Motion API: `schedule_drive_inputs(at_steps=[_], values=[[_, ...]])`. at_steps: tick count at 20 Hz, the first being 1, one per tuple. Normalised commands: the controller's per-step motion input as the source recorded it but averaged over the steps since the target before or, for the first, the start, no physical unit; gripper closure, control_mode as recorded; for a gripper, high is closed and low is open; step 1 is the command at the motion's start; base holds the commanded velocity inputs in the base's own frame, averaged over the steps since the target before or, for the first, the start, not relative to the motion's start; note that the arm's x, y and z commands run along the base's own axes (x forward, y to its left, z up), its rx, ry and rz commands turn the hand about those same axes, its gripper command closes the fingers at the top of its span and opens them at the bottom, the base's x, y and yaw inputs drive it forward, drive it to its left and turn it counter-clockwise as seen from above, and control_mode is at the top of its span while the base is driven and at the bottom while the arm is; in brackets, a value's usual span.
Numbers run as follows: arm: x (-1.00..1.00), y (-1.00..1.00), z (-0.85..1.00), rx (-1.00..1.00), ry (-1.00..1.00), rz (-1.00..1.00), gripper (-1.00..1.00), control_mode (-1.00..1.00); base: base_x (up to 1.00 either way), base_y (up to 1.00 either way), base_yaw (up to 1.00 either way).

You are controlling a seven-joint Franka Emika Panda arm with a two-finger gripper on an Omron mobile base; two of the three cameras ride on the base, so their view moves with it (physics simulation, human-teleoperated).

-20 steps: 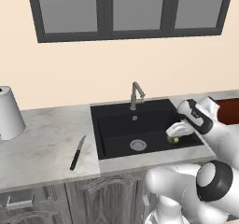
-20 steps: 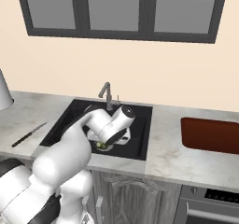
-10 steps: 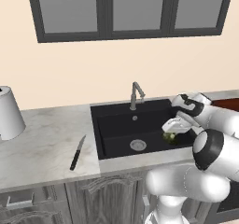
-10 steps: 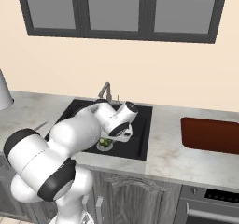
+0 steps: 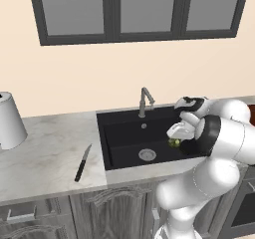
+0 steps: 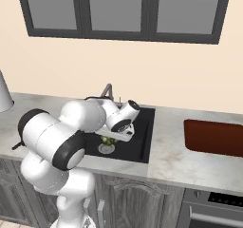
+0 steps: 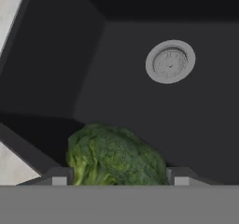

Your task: Pick up all produce items and place them in the sink. Turn on the sink faucet to wash them. Then turn the sink off and put them in the tray.

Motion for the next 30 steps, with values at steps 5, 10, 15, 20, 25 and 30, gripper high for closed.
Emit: schedule_drive_inputs(at_steps=[5, 10, 15, 20, 25, 30], values=[[0.02, 0.00, -0.03, 0.00, 0.00, 0.00, 1.00, -1.00, 0.00, 0.00, 0.00], [0.01, 0.00, -0.14, 0.00, 0.00, 0.00, 1.00, -1.00, 0.00, 0.00, 0.00], [0.10, 0.00, -0.26, 0.00, 0.03, 0.00, 1.00, -1.00, 0.00, 0.00, 0.00], [0.20, 0.02, -0.32, -0.02, 0.00, 0.00, 1.00, -1.00, 0.00, 0.00, 0.00], [0.20, 0.01, -0.22, -0.01, 0.00, 0.00, 1.00, -1.00, 0.00, 0.00, 0.00], [0.00, 0.00, -0.19, 0.00, 0.00, 0.00, 1.00, -1.00, 0.00, 0.00, 0.00]])
